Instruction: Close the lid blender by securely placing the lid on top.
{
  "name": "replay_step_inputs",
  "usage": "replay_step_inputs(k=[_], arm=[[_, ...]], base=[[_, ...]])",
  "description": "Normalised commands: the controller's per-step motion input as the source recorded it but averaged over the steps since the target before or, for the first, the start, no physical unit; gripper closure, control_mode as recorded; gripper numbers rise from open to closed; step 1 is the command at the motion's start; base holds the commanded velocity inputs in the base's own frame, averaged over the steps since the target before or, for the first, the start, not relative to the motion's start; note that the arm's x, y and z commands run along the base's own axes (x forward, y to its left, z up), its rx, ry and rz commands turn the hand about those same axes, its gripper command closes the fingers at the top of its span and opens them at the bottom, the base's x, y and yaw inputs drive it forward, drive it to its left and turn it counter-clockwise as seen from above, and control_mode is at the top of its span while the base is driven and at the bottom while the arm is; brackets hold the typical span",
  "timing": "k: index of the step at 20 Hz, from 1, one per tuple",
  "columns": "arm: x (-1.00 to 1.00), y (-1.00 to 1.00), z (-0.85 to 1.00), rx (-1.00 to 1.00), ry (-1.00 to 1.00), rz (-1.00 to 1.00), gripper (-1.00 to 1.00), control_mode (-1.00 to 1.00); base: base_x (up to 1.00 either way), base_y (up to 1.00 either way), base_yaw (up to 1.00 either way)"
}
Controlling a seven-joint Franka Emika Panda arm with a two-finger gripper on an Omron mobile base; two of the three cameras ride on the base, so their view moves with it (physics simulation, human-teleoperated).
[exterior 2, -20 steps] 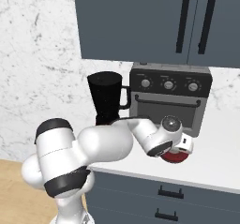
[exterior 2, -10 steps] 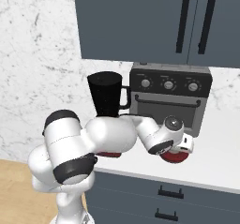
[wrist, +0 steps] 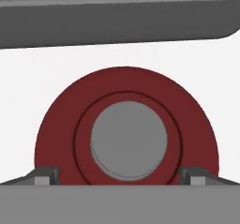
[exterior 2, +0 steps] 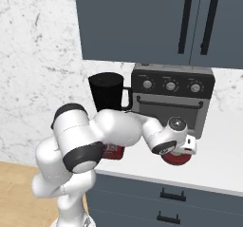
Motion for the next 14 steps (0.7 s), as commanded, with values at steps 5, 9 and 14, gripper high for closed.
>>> replay_step_inputs(k=[5,9,14], arm=[[0.14,-0.11,-0.12,0.0,0.04,0.05,-1.0,-1.0],[0.15,-0.08,-0.09,0.0,0.02,0.05,-1.0,-1.0],[0.15,-0.03,-0.11,0.0,0.0,0.04,-1.0,-1.0]], base=[[0.0,0.0,0.0],[0.0,0.0,0.0],[0.0,0.0,0.0]])
